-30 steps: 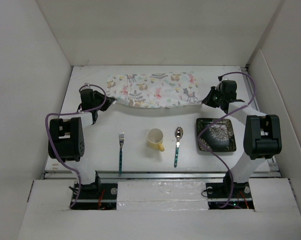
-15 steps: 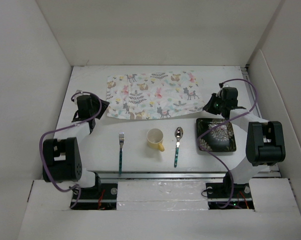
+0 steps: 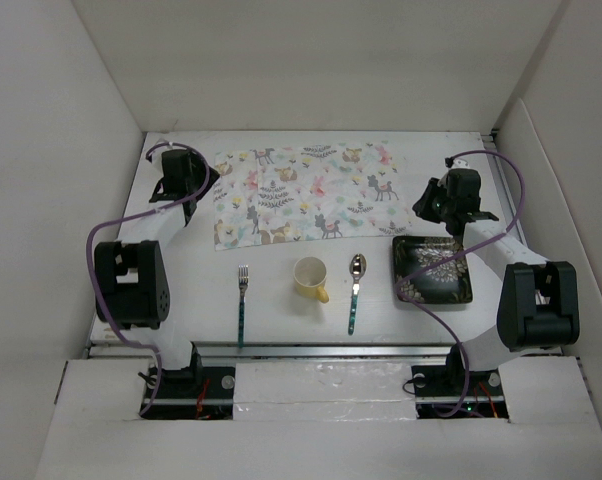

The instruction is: Set the dinner table for one person

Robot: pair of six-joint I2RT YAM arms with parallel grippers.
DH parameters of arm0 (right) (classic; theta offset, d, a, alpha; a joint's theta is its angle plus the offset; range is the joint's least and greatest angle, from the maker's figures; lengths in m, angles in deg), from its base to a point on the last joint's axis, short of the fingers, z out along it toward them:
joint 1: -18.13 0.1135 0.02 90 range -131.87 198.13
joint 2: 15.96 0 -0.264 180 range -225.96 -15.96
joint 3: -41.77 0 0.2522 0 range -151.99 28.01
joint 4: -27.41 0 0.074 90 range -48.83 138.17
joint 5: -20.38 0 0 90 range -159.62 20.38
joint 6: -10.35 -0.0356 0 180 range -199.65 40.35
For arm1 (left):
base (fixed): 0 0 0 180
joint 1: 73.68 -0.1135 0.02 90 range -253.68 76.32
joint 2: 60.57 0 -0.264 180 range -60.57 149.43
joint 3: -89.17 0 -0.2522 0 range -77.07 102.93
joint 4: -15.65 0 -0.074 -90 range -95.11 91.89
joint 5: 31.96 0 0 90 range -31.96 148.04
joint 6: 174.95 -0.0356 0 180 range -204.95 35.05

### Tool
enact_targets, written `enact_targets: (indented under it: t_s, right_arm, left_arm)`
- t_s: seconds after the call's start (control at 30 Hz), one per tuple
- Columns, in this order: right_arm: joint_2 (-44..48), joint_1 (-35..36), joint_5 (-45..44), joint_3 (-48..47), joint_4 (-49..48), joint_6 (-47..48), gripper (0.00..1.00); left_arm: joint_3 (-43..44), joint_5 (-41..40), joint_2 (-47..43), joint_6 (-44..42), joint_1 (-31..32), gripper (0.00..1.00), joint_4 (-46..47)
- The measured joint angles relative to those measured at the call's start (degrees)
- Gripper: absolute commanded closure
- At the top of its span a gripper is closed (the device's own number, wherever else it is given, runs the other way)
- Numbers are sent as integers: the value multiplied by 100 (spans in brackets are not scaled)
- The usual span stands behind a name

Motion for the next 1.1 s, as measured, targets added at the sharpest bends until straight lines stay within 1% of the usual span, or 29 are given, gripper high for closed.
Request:
enact_targets:
  t_s: [0.03,0.13,0.2,0.27,0.3,0.33,0.43,0.47,0.5,0.57,0.67,0.73,0.77,0.8,0.87,0.93,1.0,1.03,1.1]
  right_arm:
    - [0,9,-52,0,4,-7,100]
    - [203,42,-173,262,-129,-120,100]
    - [658,44,-219,662,-227,-240,100]
    - [1327,44,-306,1119,-289,-420,100]
    - [1683,44,-354,1316,-317,-509,96]
    - [2046,37,-398,1504,-345,-597,88]
    - [3051,28,-695,1919,-326,-855,69]
    - [3366,17,-837,2037,-291,-940,54]
    - [3646,-4,-1029,2135,-238,-1029,48]
    - [4081,-105,-1447,2319,-114,-1169,40]
    - [4306,-584,-1812,2601,68,-1298,38]
    - [4177,-1211,-1655,2752,142,-1316,36]
    - [4109,-1388,-1521,2782,179,-1311,36]
    - [3847,-1812,-1515,2839,179,-1311,36]
    - [3488,-2441,-1165,2859,280,-1248,35]
    - [3130,-2927,-844,2870,238,-1220,32]
    - [2811,-3287,-472,2905,107,-1174,30]
    - [2618,-3429,-223,2903,52,-1126,28]
    - [2168,-3580,214,2896,-50,-1008,27]
  left_arm:
    - [291,13,330,-94,26,46,-111]
    - [986,144,1152,-334,103,46,-431]
    - [1388,245,1628,-479,133,47,-654]
    - [1768,358,2059,-590,151,47,-892]
    - [1926,420,2247,-636,160,47,-968]
    - [2055,470,2413,-673,160,47,-1043]
    - [2245,588,2710,-756,177,47,-1189]
    - [2271,621,2763,-778,179,47,-1239]
    - [2293,645,2793,-793,181,47,-1268]
    - [2343,748,2789,-796,181,46,-1274]
    - [2347,859,2634,-787,240,45,-1305]
    - [2347,855,2323,-789,354,43,-1403]
    - [2347,844,2079,-793,446,42,-1462]
    - [2347,835,1805,-798,540,42,-1486]
    - [2260,811,970,-811,813,42,-1357]
    - [1985,927,-111,-787,1058,41,-1158]
    - [1375,1222,-1495,-656,1272,40,-680]
    - [1043,1379,-2232,-590,1307,40,-433]
    - [400,1582,-3456,-483,1259,39,-81]
